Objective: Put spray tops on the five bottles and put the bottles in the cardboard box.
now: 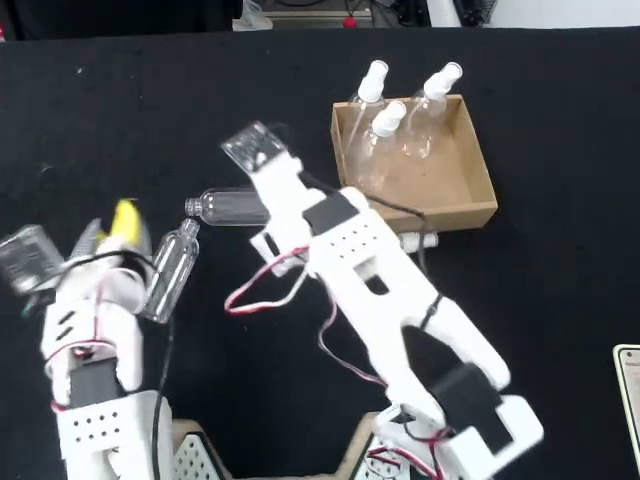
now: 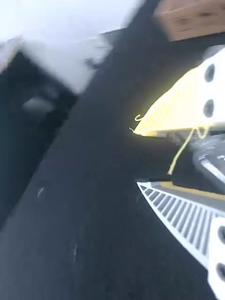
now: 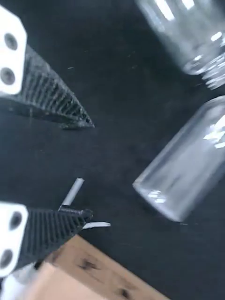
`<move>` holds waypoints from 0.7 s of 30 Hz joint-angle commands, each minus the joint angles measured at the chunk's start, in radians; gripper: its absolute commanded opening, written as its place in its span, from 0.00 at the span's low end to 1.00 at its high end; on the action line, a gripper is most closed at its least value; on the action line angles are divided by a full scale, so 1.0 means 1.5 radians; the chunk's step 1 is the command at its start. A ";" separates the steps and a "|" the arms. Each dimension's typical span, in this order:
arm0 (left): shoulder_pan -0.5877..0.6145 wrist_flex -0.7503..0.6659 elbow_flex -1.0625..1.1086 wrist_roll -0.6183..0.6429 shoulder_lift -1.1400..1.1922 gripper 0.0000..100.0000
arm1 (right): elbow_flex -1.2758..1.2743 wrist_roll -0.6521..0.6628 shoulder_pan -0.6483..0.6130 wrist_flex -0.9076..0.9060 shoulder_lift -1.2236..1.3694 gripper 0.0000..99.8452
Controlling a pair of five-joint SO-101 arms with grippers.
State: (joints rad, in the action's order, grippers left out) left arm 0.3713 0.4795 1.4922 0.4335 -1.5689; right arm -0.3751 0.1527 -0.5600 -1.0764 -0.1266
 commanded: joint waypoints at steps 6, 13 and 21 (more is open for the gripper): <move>0.056 -0.075 -0.019 0.045 -0.008 0.16 | 0.338 0.178 -0.038 -0.128 0.197 0.30; 0.051 -0.071 -0.018 0.046 -0.008 0.16 | 0.595 0.341 -0.081 -0.232 0.413 0.39; 0.050 -0.071 -0.011 0.046 -0.008 0.16 | 0.794 0.376 -0.070 -0.254 0.596 0.39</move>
State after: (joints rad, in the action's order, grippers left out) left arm 0.4450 0.3966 1.4922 0.4933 -1.5689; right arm 0.6897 0.7020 -0.6674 -1.4262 0.7327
